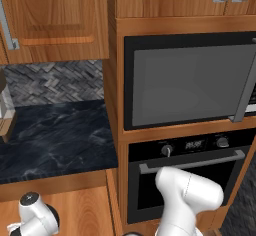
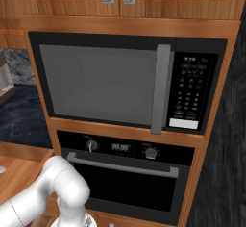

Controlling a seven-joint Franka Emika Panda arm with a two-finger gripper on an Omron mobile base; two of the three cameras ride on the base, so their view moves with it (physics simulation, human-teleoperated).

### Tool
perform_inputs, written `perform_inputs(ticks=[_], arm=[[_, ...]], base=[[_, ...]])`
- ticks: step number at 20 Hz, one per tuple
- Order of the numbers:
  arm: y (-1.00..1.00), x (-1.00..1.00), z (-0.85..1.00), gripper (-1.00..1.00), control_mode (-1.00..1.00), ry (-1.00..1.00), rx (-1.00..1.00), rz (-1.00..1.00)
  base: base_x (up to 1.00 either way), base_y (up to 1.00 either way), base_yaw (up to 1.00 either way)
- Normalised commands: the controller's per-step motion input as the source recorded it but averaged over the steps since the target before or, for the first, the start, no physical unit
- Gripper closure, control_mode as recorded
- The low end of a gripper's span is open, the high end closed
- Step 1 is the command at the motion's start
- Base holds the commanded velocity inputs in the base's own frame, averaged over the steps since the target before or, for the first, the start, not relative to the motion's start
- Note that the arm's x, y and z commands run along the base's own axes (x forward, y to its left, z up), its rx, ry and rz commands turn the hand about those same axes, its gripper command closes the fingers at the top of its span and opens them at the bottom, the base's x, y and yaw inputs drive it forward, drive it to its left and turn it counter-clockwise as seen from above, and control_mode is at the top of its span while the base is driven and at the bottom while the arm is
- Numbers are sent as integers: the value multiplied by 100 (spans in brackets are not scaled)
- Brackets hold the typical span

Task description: Take the pizza cutter from the drawer on the left and place it on the dining counter for cutting.

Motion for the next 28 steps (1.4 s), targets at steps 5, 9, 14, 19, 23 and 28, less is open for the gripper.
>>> perform_inputs(ticks=[5, 9, 14, 19, 23, 28], arm=[[-3, -30, 77, 100, -100, 0, 0, 3], [-39, -16, 92, 100, -100, 0, 0, 0], [-57, -19, 97, 100, -100, 0, 1, 0], [-57, -17, 99, 100, -100, 0, 1, 2], [-43, -3, 100, 100, -100, 0, 1, 4], [-35, -6, 99, 100, -100, 0, 2, 1]], base=[[0, 0, 0], [0, 0, 0], [0, 0, 0], [0, 0, 0], [0, 0, 0], [0, 0, 0]])
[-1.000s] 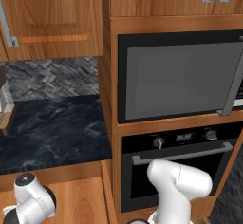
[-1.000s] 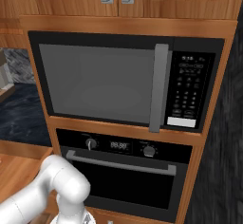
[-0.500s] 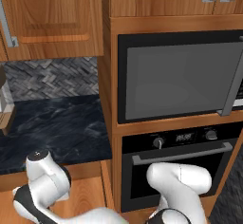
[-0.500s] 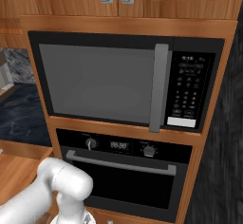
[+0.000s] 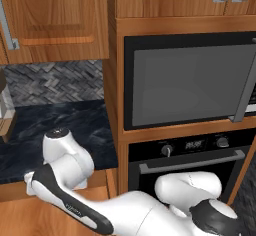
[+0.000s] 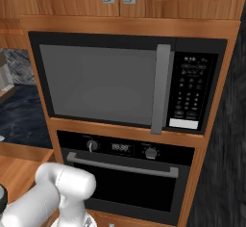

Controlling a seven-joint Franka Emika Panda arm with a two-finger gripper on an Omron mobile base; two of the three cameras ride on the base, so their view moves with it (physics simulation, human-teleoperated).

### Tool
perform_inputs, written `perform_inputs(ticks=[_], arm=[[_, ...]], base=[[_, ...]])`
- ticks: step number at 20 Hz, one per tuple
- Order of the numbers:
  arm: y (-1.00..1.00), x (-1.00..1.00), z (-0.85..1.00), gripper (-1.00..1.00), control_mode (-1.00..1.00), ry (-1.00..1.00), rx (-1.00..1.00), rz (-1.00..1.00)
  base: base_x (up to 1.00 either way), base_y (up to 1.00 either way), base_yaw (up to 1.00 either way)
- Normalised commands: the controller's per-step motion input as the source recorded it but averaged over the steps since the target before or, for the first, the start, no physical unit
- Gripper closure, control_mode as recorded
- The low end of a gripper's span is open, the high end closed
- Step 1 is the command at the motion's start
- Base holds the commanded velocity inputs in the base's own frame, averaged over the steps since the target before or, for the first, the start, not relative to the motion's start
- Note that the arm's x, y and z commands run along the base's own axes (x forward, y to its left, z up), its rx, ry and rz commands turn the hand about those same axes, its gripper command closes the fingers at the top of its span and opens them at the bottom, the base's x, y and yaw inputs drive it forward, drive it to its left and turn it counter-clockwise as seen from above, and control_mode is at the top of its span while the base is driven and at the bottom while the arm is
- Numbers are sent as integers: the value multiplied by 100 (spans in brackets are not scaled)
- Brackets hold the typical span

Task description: Take the pizza cutter from the drawer on the left and place it on the dining counter for cutting.

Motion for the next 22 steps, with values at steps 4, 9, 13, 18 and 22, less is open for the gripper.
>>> perform_inputs(ticks=[4, 9, 13, 18, 22], arm=[[-71, -7, 54, 100, -100, 0, 0, 0], [-97, 0, 27, 100, -100, 0, 0, 0], [-99, -5, 40, 100, -100, -5, 2, 0], [-99, -23, 36, 100, -100, -13, 2, 0], [-100, -5, 13, 100, -100, -6, 2, 0]], base=[[0, 0, 0], [0, 0, 0], [0, 0, 0], [0, 0, 0], [0, 0, 0]])
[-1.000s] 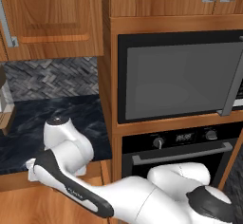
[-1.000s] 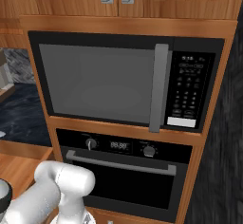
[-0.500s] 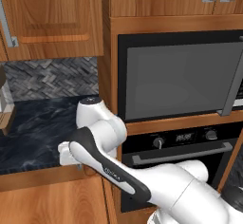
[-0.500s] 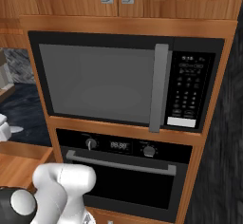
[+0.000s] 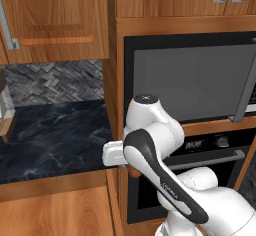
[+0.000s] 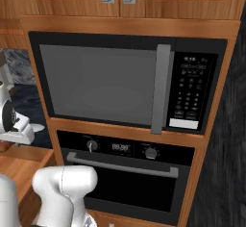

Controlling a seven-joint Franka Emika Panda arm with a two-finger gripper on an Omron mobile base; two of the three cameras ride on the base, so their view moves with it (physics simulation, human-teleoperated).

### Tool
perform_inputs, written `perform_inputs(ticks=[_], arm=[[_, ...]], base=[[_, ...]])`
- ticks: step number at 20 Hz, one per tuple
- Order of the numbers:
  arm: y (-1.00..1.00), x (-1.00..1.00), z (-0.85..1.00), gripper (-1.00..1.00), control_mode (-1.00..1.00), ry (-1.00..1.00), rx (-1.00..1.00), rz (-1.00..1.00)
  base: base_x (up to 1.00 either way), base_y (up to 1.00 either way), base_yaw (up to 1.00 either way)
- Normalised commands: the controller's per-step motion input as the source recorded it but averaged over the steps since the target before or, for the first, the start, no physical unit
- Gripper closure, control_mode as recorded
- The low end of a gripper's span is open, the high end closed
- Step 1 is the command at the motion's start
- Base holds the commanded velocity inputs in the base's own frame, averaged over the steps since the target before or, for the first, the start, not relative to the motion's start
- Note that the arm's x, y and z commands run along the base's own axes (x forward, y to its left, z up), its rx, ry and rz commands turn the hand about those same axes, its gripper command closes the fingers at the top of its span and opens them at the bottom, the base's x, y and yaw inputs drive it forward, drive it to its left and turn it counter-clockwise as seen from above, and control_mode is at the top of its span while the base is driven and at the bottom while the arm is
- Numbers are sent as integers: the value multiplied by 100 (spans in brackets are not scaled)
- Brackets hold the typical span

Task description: Take the pizza cutter from the drawer on the left and place it on the dining counter for cutting.

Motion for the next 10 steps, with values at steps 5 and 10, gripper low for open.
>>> perform_inputs(ticks=[5, 10], arm=[[-99, 17, 12, 100, -100, 0, 0, 0], [-100, 19, 16, 100, -100, 0, 1, 0]], base=[[0, 0, 0], [0, 0, 0]])
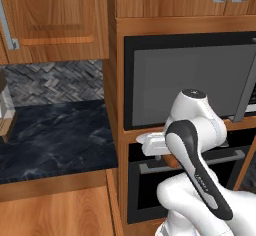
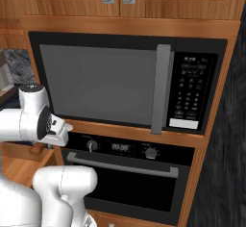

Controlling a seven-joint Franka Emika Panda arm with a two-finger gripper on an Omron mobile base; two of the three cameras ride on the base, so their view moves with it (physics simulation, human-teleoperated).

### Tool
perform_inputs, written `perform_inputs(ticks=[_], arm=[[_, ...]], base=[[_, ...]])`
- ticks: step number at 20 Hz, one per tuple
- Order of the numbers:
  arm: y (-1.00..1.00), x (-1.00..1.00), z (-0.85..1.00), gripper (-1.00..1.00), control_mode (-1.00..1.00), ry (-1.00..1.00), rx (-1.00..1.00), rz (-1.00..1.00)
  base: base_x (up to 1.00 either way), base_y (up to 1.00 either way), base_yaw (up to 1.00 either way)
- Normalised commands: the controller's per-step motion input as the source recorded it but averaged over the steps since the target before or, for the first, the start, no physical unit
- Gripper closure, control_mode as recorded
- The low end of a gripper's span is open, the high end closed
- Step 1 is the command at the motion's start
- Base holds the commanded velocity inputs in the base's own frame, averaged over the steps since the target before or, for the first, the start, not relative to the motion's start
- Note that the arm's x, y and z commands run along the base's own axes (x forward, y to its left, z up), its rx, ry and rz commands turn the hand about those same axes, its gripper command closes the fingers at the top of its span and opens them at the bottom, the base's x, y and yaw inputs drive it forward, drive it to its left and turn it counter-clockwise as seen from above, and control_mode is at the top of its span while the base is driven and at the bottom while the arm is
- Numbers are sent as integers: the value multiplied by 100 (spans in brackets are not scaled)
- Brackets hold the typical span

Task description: Take the pizza cutter from the drawer on the left and place it on the dining counter for cutting.

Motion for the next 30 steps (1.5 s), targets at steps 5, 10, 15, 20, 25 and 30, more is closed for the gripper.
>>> perform_inputs(ticks=[5, 10, 15, 20, 25, 30], arm=[[-100, 7, 15, 100, -100, 0, 1, 0], [-89, 4, 3, 100, -100, 0, 0, 0], [-25, 6, 0, 100, -100, 0, -3, -1], [18, 22, 0, 100, -100, 1, -18, -10], [-7, 5, 0, 100, -100, 0, -4, -3], [-4, 0, 0, 100, -100, 0, 0, 0]], base=[[0, 0, 0], [0, 0, 0], [0, 0, 0], [0, 0, 0], [0, 0, 0], [0, 0, 0]])
